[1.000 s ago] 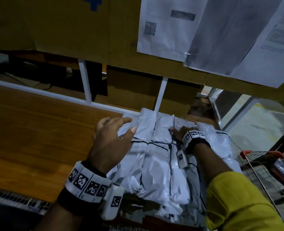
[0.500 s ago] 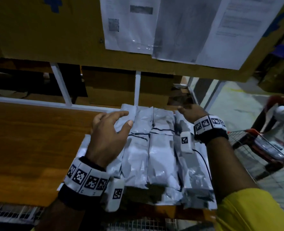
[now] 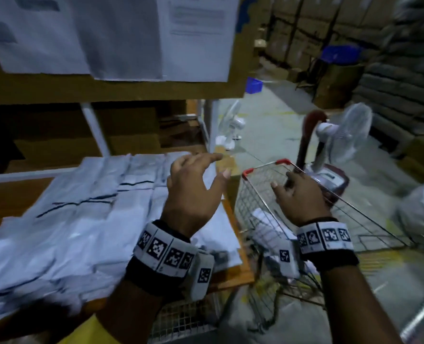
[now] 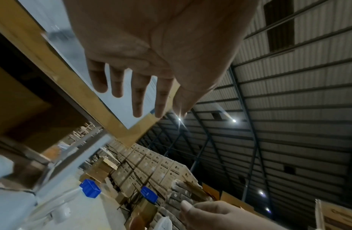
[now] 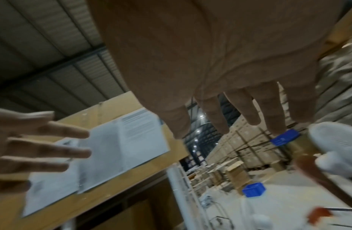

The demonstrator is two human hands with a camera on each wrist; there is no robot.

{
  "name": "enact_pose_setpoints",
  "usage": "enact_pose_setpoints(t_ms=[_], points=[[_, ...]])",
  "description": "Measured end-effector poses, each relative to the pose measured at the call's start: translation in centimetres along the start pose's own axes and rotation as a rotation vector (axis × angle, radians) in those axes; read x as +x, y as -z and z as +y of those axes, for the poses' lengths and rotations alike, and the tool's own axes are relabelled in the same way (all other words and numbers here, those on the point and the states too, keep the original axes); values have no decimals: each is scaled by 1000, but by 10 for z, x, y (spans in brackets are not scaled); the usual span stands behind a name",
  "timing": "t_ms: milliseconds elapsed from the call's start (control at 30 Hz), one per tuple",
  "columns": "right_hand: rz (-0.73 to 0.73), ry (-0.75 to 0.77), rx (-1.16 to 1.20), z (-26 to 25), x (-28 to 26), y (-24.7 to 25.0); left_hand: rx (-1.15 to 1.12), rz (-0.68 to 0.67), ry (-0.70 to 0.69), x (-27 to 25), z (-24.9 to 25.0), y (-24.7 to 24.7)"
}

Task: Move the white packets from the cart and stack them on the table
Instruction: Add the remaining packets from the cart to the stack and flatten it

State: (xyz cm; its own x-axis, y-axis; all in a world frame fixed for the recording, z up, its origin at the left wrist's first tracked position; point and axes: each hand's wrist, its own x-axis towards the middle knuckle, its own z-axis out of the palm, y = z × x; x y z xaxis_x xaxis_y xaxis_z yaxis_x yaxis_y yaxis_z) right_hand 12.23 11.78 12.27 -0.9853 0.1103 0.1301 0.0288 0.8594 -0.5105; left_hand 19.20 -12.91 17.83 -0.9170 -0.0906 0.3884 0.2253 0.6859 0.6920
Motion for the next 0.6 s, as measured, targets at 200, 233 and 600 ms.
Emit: enact_pose_setpoints(t_ms=[200, 233, 600], points=[[66, -98, 18, 111, -3, 37, -30, -88, -57, 31, 64, -115], [70, -128, 9, 126, -1, 41, -31, -113, -61, 38, 71, -133], [58, -334, 6, 219, 68, 22, 366, -537, -301, 168, 98, -311]])
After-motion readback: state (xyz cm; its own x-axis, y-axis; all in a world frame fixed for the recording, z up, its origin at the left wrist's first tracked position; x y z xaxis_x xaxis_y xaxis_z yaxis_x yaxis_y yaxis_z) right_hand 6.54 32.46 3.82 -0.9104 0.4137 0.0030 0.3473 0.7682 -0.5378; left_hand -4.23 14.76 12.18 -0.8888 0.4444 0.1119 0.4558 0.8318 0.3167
